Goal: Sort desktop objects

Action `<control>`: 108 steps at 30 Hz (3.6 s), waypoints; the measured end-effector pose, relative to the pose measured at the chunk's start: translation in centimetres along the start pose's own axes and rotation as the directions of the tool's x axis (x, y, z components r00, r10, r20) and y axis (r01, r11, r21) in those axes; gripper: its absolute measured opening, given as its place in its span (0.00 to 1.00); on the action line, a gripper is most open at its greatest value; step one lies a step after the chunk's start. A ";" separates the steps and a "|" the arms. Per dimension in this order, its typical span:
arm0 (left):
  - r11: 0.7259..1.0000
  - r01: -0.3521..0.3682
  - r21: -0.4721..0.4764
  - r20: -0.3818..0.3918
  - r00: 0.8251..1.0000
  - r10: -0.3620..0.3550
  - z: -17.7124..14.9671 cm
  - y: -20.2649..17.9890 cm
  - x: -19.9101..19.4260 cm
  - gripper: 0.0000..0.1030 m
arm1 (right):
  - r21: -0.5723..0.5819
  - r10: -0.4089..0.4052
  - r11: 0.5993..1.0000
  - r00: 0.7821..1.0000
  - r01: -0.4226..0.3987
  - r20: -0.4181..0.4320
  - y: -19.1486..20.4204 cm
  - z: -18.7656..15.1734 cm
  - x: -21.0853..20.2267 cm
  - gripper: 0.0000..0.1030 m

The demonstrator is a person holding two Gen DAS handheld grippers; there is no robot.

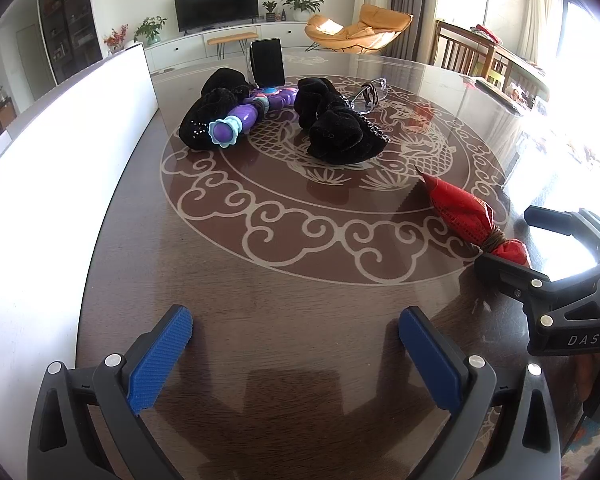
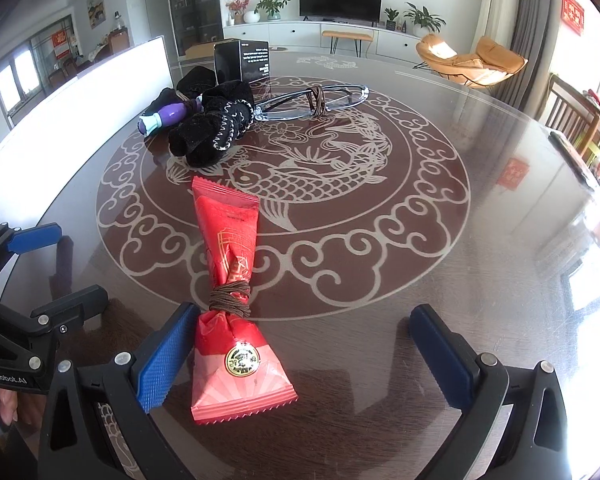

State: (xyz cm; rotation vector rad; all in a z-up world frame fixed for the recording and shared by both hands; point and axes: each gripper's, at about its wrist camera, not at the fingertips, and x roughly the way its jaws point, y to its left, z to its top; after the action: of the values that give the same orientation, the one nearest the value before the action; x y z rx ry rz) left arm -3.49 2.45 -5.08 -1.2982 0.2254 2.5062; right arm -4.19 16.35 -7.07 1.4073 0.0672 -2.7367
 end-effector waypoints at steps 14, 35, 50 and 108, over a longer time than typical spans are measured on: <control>1.000 -0.007 -0.006 -0.001 1.000 0.007 0.1 0.0 0.1 1.00 | 0.000 0.000 1.000 1.000 0.000 0.000 0.0 0.0 0.0 1.00; 1.000 -0.006 -0.005 -0.001 1.000 0.006 0.0 -0.2 0.1 1.00 | -0.001 0.001 1.000 1.000 -0.001 0.000 0.0 0.0 0.0 1.00; 0.997 0.071 -0.042 -0.023 0.997 -0.072 12.8 -3.3 7.0 0.97 | -0.001 0.001 1.000 1.000 -0.001 -0.001 0.0 0.0 0.0 1.00; 0.916 -0.114 -0.385 0.107 0.980 0.167 -2.4 22.4 -16.0 0.73 | -0.348 0.488 0.833 0.868 -0.430 0.096 26.2 8.9 -10.0 0.92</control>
State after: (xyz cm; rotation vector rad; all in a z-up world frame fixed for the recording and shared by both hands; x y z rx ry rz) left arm -0.59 -22.46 6.57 -1.2700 -0.2164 2.8514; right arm -3.60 -10.02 6.01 0.9340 0.1316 -2.3062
